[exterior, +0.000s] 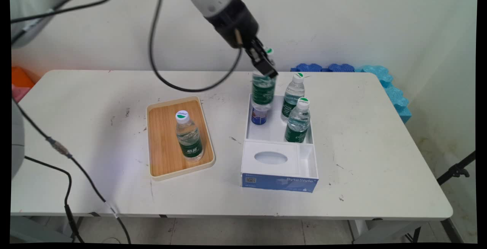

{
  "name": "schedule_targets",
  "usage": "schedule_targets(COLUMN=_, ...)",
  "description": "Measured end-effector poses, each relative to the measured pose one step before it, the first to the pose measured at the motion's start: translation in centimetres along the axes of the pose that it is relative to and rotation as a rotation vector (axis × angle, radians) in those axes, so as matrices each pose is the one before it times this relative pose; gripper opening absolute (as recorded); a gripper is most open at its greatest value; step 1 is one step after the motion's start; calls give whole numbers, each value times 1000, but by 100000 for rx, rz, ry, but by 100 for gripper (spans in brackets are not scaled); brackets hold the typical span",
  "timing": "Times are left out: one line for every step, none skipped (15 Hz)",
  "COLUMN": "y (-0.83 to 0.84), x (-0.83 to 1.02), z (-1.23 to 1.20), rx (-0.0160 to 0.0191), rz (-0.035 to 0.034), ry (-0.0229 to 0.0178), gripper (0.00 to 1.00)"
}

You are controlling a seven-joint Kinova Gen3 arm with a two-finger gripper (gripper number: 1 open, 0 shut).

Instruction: Place the picked object on the tray

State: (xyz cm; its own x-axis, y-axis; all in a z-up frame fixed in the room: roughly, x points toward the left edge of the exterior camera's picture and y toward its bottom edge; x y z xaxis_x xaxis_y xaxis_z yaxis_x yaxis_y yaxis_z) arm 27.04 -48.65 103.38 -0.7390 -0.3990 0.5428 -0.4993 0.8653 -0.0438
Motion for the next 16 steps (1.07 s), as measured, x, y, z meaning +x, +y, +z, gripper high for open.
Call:
schedule_targets(y=-37, x=-356, z=-766, rx=149, rz=-192, ry=-75, gripper=0)
schedule_targets(y=-78, x=-517, z=-944, rx=367, rz=-209, ry=-315, gripper=0)
schedule_targets(y=-149, x=-593, z=-892, rx=417, rz=-283, ry=-440, gripper=0)
schedule_targets(y=-225, x=-726, z=-852, rx=537, rz=-374, ry=-591, gripper=0)
schedule_targets(y=-263, x=-744, z=-822, rx=502, rz=-431, ry=-560, gripper=0)
schedule_targets(y=-322, x=-914, z=-878, rx=663, rz=-587, ry=-686, gripper=0)
schedule_targets(y=-390, x=-1040, z=-799, rx=762, rz=-829, ry=-837, gripper=0)
schedule_targets(y=-541, x=-1240, z=-751, rx=1010, rz=-1030, ry=-1090, gripper=0)
schedule_targets(y=-474, x=-1049, z=-455, rx=873, rz=-980, ry=-871, gripper=0)
schedule_targets(y=-639, x=-1409, z=-538, rx=1164, rz=-1347, ry=-1139, gripper=0)
schedule_targets(y=-530, x=-1246, z=-273, rx=843, rz=-1337, ry=-916, gripper=0)
schedule_targets(y=-459, x=-1020, z=-58, rx=603, rz=-1082, ry=-667, gripper=0)
schedule_targets(y=-417, x=-971, z=92, rx=508, rz=-1023, ry=-599, gripper=0)
schedule_targets(y=-546, x=-1245, z=290, rx=499, rz=-1381, ry=-806, gripper=0)
schedule_targets(y=-407, x=-809, z=320, rx=438, rz=-766, ry=-435, gripper=0)
schedule_targets(y=-393, x=-750, z=368, rx=443, rz=-645, ry=-337, gripper=0)
